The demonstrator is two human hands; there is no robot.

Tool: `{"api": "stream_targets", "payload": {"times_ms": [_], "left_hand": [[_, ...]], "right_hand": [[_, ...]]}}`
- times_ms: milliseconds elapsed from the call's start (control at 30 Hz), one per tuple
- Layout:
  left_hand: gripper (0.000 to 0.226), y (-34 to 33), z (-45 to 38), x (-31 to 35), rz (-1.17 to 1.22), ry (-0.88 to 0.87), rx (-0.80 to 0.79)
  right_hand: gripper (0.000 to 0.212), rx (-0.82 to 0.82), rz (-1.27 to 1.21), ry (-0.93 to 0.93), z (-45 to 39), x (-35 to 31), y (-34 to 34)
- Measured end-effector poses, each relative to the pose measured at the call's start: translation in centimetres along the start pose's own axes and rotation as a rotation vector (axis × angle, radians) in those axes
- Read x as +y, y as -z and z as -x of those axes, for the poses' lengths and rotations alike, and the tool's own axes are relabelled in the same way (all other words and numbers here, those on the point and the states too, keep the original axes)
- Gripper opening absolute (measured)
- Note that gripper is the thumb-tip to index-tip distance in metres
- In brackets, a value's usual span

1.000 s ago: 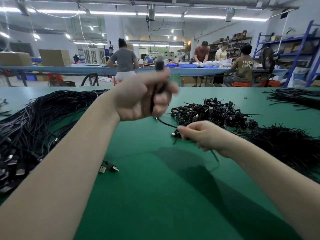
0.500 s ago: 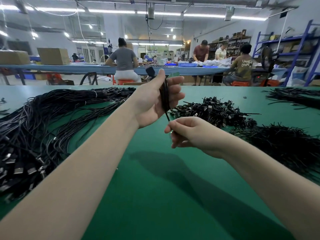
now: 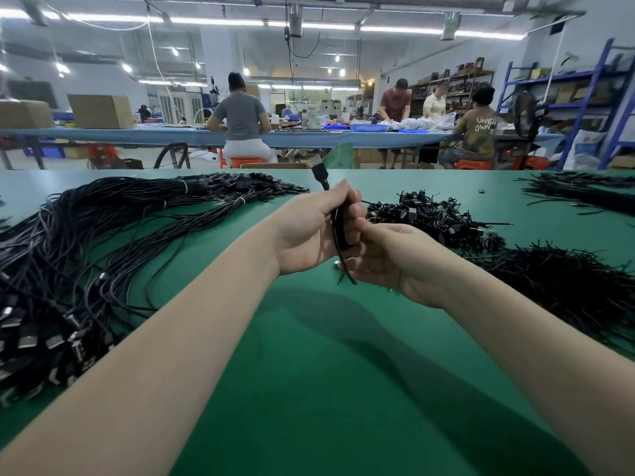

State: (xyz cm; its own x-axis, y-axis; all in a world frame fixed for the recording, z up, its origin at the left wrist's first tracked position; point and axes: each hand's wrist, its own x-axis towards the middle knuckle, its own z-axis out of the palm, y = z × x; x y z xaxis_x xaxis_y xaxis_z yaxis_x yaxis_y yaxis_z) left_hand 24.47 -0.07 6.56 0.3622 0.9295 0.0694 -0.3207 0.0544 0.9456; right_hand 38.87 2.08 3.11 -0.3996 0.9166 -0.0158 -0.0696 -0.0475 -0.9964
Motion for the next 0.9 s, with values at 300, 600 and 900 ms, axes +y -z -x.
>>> {"api": "stream_targets", "payload": {"times_ms": [300, 600, 900], "left_hand": [[0.037, 0.4, -0.7, 0.2, -0.556, -0.022, 0.254], [0.031, 0.0, -1.0, -1.0, -0.221, -0.051, 0.150], [0.034, 0.1, -1.2, -1.9, -0.480, -0.078, 0.118]], "right_hand": [[0.018, 0.095, -0.091, 0.034, 0.0, 0.8, -0.2], [0.028, -0.076, -0.020, -0.021, -0.1, 0.9, 0.1], [0.052, -0.155, 0.193, 0.052, 0.2, 1.4, 0.2]]}}
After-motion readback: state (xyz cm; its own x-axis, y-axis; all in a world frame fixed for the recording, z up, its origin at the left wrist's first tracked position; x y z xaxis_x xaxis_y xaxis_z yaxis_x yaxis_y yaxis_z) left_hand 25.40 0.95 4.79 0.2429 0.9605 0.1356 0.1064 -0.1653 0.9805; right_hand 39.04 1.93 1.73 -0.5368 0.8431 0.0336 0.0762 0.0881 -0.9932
